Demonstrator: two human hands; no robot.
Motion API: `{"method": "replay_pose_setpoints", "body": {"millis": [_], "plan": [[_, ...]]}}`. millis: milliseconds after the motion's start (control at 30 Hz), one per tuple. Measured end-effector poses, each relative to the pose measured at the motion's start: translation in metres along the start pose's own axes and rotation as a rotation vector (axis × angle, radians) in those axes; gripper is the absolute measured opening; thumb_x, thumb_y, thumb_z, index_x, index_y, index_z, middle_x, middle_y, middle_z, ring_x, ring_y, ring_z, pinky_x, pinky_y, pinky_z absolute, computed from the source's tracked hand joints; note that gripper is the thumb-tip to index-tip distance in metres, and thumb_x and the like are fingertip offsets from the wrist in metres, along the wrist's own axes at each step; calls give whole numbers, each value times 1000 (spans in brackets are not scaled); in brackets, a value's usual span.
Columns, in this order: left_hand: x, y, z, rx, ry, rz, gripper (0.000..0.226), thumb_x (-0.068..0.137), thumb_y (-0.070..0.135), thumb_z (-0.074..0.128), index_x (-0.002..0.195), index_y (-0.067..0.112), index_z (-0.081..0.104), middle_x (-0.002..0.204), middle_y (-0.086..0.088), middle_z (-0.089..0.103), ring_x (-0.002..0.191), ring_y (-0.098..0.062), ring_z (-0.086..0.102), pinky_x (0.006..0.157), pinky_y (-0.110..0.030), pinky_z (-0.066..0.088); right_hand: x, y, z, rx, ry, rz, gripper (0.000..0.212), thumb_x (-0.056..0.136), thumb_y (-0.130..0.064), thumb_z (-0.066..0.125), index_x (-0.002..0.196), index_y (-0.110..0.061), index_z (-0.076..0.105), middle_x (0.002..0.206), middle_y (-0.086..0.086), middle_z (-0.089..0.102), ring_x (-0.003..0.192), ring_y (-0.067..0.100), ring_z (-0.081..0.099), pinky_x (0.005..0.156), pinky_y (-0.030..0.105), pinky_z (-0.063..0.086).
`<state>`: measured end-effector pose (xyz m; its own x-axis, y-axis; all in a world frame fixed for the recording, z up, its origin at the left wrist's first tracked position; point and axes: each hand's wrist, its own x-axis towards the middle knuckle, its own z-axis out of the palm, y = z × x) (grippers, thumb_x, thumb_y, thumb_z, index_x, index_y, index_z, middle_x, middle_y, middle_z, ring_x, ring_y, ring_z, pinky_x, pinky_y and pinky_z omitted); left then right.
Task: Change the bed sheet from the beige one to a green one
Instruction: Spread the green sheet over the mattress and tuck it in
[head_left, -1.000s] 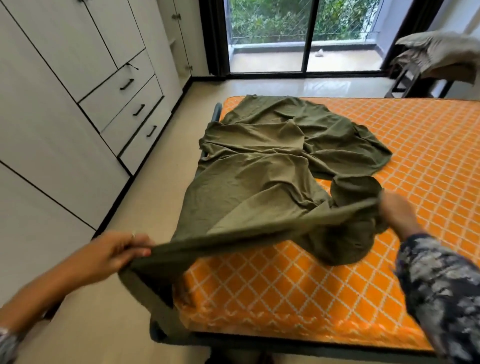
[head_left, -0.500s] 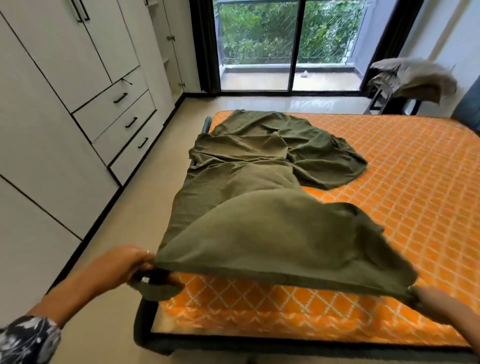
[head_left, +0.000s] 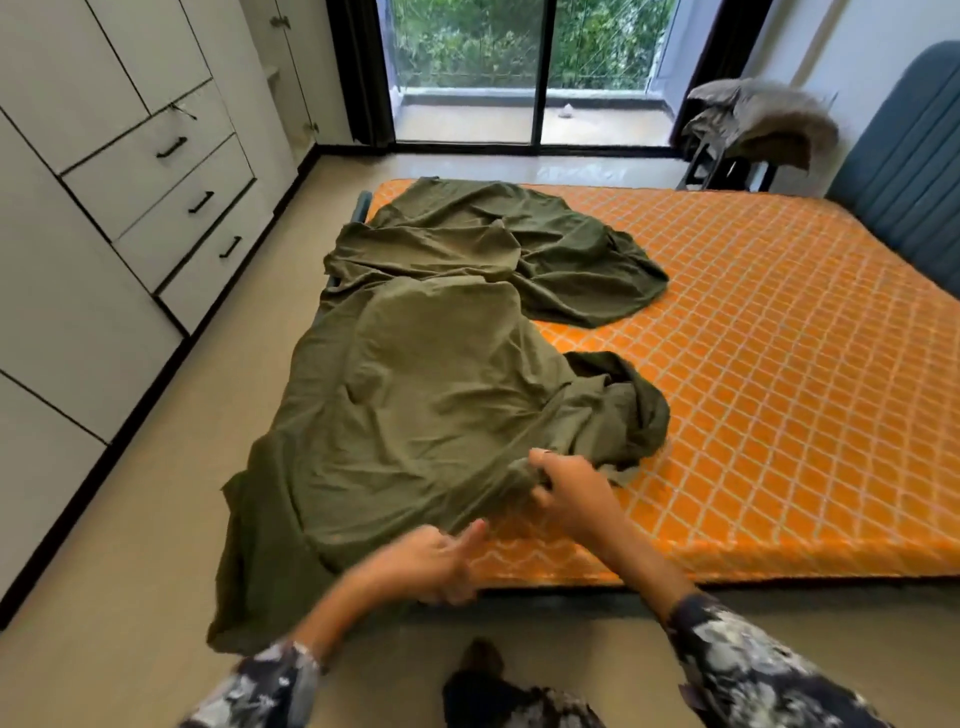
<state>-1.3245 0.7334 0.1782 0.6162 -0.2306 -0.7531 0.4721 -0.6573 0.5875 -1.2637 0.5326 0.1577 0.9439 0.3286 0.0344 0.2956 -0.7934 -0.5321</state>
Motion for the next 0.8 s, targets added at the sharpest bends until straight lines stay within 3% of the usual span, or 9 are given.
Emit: {"method": "replay_pose_setpoints", "body": {"millis": [33,100,167,233,367,467,567,700,800], "plan": [[4,17,27,-300,-119,-28,103,60,95,20,97,12,70,93,-4,74,84,-13,70,69,-23,51,-4,-7,3,-35,-6,-32,27,81,-28,47,96,-11,61,97,9,68,94,30,62,73,35,46],[11,54,68,-827,-159,1,93,73,84,20,117,12,62,112,-11,69,91,-18,67,74,-29,51,-15,-13,4,7,35,-111,34,84,-36,38,93,-12,61,93,7,66,90,27,63,72,38,49],[24,78,85,-1317,-4,41,77,83,74,35,125,14,59,120,-12,66,98,-22,64,78,-37,51,-25,-8,3,42,70,-152,30,85,-32,38,92,-13,61,92,5,64,88,25,62,71,38,51],[40,95,89,-1522,166,-27,62,87,63,48,114,10,65,111,-14,69,102,-29,63,80,-40,51,-35,9,1,27,100,-201,16,78,-19,49,91,-13,57,88,5,60,81,25,61,64,34,48],[58,111,95,-1457,433,-10,41,96,35,52,111,-1,64,105,-18,69,84,-28,68,67,-35,56,-43,59,-7,-49,179,-231,20,72,-15,54,90,-19,45,80,0,59,66,19,61,49,23,39],[48,139,91,-1504,525,95,31,98,24,49,113,1,62,93,-11,73,77,-18,70,58,-29,56,-23,121,-1,-71,128,-159,35,77,-9,49,110,-12,58,91,6,70,74,24,67,60,29,50],[35,169,84,-1574,636,150,25,96,21,51,110,2,61,82,-10,74,71,-17,72,55,-32,59,4,193,4,-110,68,47,44,79,-7,46,120,-9,62,87,14,72,73,35,68,57,40,52],[8,200,87,-1592,726,214,20,97,16,48,102,4,63,91,-13,74,77,-20,73,57,-35,60,30,245,0,-39,4,293,40,89,-10,48,125,-21,61,106,10,71,96,33,65,75,40,51],[-2,209,93,-1595,833,239,20,96,15,49,107,5,62,99,-14,73,83,-22,72,56,-35,59,56,256,12,109,-147,368,36,92,-6,45,122,-15,62,115,14,66,107,35,59,81,39,48]]}}
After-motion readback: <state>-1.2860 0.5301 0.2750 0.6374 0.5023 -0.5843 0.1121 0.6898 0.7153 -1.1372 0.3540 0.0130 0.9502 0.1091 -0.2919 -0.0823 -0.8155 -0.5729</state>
